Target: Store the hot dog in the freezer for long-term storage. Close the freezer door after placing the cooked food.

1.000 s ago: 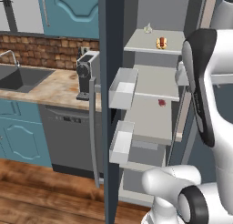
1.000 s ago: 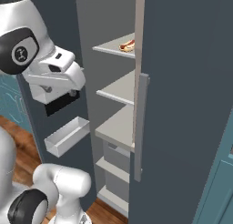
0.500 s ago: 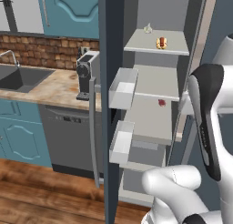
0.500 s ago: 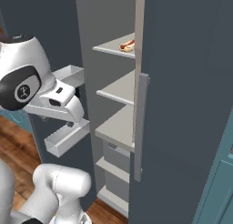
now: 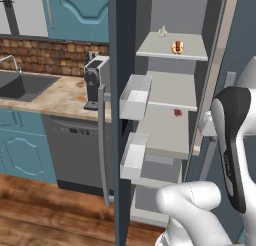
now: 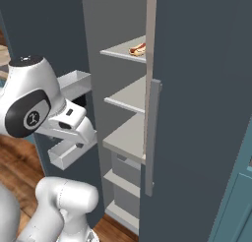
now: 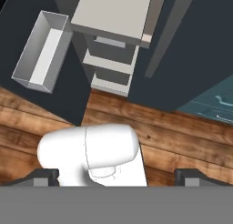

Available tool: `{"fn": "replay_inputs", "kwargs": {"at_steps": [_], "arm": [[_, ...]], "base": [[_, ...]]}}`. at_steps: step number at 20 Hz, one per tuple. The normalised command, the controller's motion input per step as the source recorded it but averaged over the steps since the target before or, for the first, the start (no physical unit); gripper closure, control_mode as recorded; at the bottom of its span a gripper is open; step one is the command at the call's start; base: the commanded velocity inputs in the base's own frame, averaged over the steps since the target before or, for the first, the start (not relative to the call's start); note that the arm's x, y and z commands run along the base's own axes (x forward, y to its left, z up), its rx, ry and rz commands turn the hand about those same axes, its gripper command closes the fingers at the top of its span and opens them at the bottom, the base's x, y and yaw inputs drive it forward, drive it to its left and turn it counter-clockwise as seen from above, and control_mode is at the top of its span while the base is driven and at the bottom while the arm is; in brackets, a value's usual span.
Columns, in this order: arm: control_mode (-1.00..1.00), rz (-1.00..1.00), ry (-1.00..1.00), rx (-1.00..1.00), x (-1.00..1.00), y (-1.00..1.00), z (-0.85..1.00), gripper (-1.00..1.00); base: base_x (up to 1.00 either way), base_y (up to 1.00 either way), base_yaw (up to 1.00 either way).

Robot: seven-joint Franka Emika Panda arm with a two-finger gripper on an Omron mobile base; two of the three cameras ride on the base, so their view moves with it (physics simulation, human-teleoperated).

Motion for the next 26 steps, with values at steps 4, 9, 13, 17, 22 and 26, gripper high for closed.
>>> {"fn": "replay_inputs", "kwargs": {"at_steps": [4,9,13,17,22,26], "arm": [[-1.00,0.00,0.00,0.00,0.00,0.00,0.00,-1.00],[-1.00,0.00,0.00,0.00,0.00,0.00,0.00,-1.00],[1.00,-0.02,0.00,0.00,-0.10,0.00,0.00,-1.00],[1.00,0.00,0.00,0.00,0.00,0.00,0.00,-1.00],[1.00,0.00,0.00,0.00,0.00,0.00,0.00,-1.00],[1.00,0.00,0.00,0.00,0.00,0.00,0.00,-1.00]], "base": [[0.00,0.00,0.00],[0.00,0.00,0.00],[-0.18,0.00,-0.07],[-0.59,0.00,-0.18],[-0.52,0.15,-0.30],[-0.54,0.02,-0.34]]}}
